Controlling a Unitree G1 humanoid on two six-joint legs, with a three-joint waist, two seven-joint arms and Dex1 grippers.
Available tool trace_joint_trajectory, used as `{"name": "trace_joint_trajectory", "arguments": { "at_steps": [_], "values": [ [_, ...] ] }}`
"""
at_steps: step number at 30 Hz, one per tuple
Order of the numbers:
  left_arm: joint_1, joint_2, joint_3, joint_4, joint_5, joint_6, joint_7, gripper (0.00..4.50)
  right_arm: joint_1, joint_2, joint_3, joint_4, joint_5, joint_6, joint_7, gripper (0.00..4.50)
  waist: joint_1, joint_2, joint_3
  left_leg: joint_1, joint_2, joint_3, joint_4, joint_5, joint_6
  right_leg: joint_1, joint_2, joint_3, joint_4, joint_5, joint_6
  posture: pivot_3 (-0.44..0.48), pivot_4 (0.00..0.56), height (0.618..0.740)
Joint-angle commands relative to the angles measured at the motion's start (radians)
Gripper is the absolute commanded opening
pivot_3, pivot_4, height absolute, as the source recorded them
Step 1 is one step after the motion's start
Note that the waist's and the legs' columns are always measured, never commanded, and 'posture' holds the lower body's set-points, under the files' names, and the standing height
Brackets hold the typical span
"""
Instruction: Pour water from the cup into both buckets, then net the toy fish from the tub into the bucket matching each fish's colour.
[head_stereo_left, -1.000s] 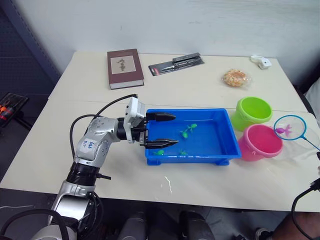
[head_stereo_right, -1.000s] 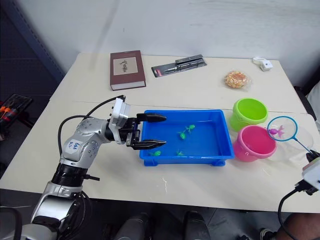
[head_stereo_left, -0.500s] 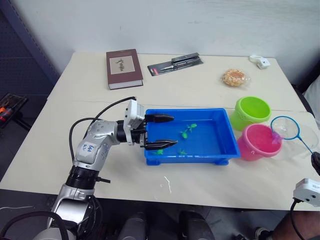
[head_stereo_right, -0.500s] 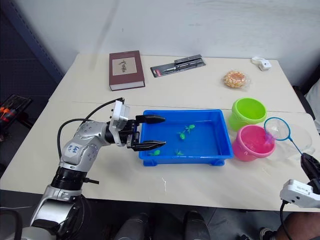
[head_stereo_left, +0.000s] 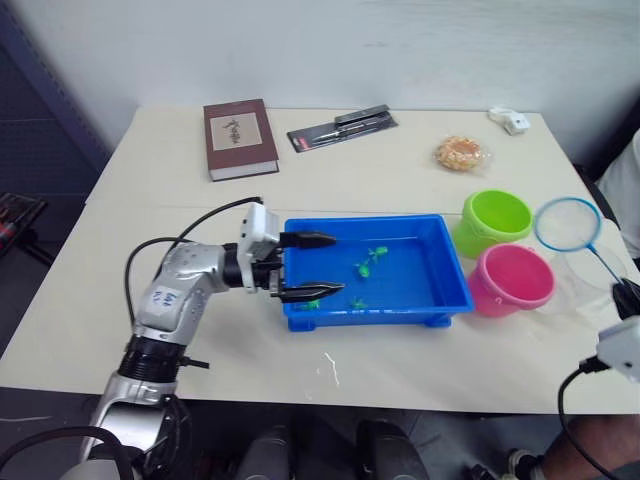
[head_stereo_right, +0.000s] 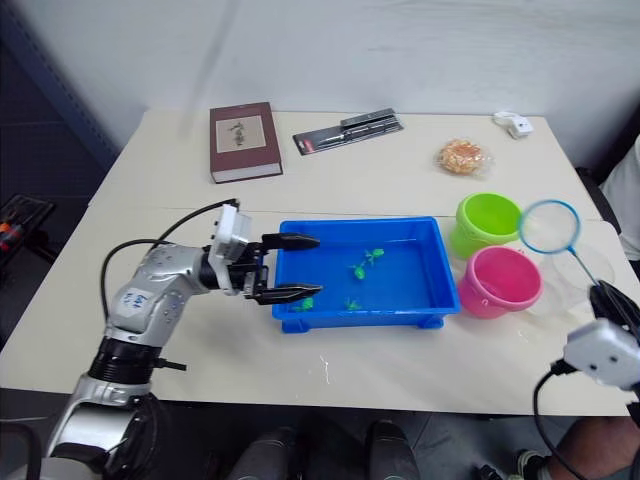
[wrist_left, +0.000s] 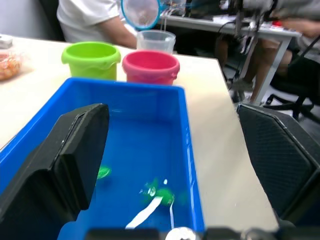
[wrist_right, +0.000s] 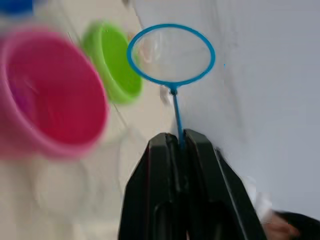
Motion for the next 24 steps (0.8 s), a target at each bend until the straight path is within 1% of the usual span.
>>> {"name": "trace_joint_trajectory", "arguments": {
  "at_steps": [1,3,5,6,9,11,14,18,20,21,24],
  "values": [
    [0.012,0.031,0.031,-0.003,0.000,-0.011,-0.014,4.39,-0.035,-0.064,-0.008,-0.117,0.265,0.190,0.140,0.00,0.004,0.000,0.000,0.000,0.000,0.000,0.000,0.000,0.000,0.000,0.000,0.000,0.000,0.000,0.000,0.000,0.150,0.738],
    [0.018,0.059,0.052,0.001,0.001,-0.011,-0.013,4.39,-0.099,-0.140,0.051,-0.202,0.498,0.427,0.172,0.00,0.006,0.000,0.000,-0.001,0.000,-0.002,0.000,0.000,0.000,0.000,0.000,-0.001,-0.001,0.000,0.000,0.000,0.150,0.738],
    [0.027,0.081,0.066,-0.002,0.002,-0.010,-0.007,4.39,-0.183,-0.201,0.123,-0.251,0.693,0.648,0.143,0.00,0.006,-0.001,0.000,-0.002,0.000,-0.003,0.001,0.000,0.001,0.000,-0.001,-0.001,-0.001,0.000,0.000,0.000,0.150,0.738],
    [0.031,0.086,0.068,-0.009,0.000,-0.008,-0.005,4.39,-0.211,-0.218,0.142,-0.259,0.792,0.756,0.100,0.00,0.006,-0.001,0.000,-0.002,0.000,-0.004,0.002,0.000,0.001,0.001,-0.002,-0.001,-0.001,0.000,0.000,0.000,0.150,0.738],
    [0.044,0.099,0.073,-0.033,-0.003,0.001,0.001,4.39,-0.299,-0.253,0.211,-0.255,0.943,0.988,-0.006,0.00,0.019,-0.001,0.000,-0.005,0.000,-0.010,0.002,0.000,0.000,0.002,-0.003,-0.001,-0.003,0.000,-0.001,0.000,0.150,0.738],
    [0.058,0.113,0.082,-0.054,-0.004,0.008,0.009,4.39,-0.345,-0.293,0.266,-0.250,0.950,1.091,-0.034,0.00,0.026,-0.001,0.000,-0.005,-0.001,-0.010,0.002,0.000,0.000,0.001,-0.004,-0.001,-0.004,0.000,-0.001,0.000,0.150,0.738],
    [0.086,0.132,0.099,-0.092,-0.015,0.025,0.026,4.39,-0.421,-0.318,0.305,-0.232,0.948,1.190,-0.080,0.00,0.028,-0.001,0.000,-0.006,-0.002,-0.010,0.002,0.000,0.000,0.001,-0.004,-0.002,-0.004,0.000,-0.001,0.000,0.150,0.738],
    [0.119,0.141,0.113,-0.140,-0.023,0.045,0.047,4.39,-0.507,-0.369,0.358,-0.196,0.946,1.304,-0.062,0.00,0.028,-0.001,0.000,-0.006,-0.002,-0.009,0.002,0.000,0.000,0.000,-0.003,-0.003,-0.004,0.000,-0.001,0.000,0.150,0.738],
    [0.133,0.137,0.118,-0.159,-0.025,0.052,0.061,4.39,-0.553,-0.420,0.420,-0.180,0.899,1.338,-0.036,0.00,0.028,-0.001,0.000,-0.006,-0.002,-0.009,0.002,0.000,0.000,0.000,-0.003,-0.003,-0.004,0.000,-0.001,0.000,0.150,0.738],
    [0.138,0.135,0.120,-0.166,-0.027,0.054,0.067,4.39,-0.575,-0.424,0.446,-0.171,0.878,1.334,-0.025,0.00,0.027,-0.001,0.000,-0.006,-0.002,-0.009,0.002,0.000,0.000,0.000,-0.003,-0.003,-0.004,0.000,-0.001,0.000,0.150,0.738],
    [0.153,0.126,0.119,-0.191,-0.032,0.064,0.082,4.39,-0.676,-0.388,0.533,-0.124,0.823,1.349,-0.045,0.00,0.027,-0.001,0.000,-0.006,-0.002,-0.008,0.002,0.000,0.000,0.000,-0.003,-0.003,-0.004,0.000,-0.001,0.000,0.150,0.738]
  ]
}}
